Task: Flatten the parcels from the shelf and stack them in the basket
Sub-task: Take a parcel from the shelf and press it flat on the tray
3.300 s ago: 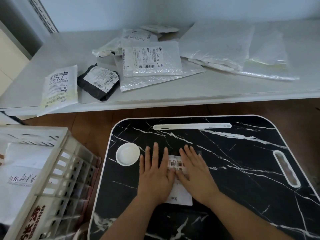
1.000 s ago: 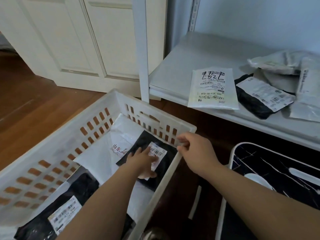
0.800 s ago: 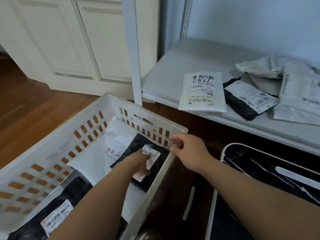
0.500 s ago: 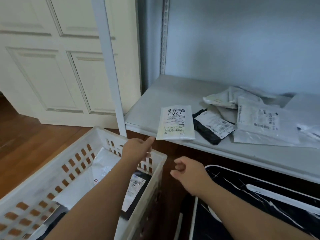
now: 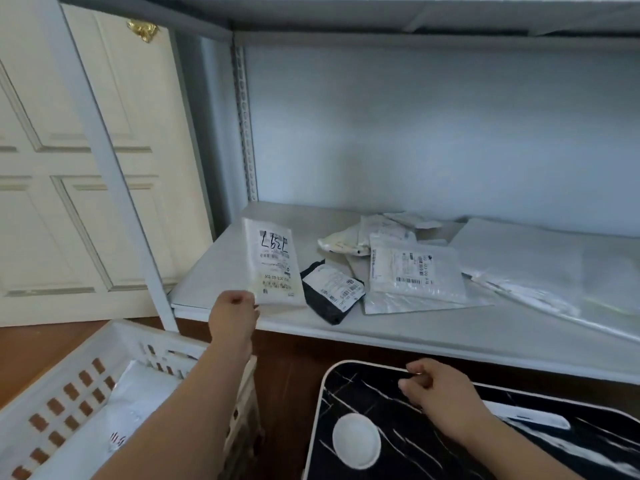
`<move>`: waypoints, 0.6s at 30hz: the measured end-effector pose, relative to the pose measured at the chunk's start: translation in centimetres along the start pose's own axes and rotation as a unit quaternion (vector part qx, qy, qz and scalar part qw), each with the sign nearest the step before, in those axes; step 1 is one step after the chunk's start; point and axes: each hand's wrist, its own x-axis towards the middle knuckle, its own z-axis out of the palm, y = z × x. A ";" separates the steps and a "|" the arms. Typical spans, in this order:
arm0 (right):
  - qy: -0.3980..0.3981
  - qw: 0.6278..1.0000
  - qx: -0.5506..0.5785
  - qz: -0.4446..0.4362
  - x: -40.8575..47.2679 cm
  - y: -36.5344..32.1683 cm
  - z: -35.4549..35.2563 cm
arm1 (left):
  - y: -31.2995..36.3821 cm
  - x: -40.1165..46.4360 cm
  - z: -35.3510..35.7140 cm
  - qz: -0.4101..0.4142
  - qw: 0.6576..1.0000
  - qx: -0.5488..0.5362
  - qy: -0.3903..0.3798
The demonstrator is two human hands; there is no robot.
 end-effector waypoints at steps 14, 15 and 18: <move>-0.004 0.925 0.326 0.195 -8.1 9.3 -5.4 | -8.1 -16.7 4.7 0.197 0.786 0.495 -0.314; -0.032 0.928 0.310 0.205 -8.6 10.4 -4.9 | -9.4 -17.5 5.2 0.184 0.785 0.501 -0.315; -0.065 0.936 0.272 0.214 -9.5 13.8 -3.0 | -12.4 -19.4 6.2 0.151 0.808 0.480 -0.306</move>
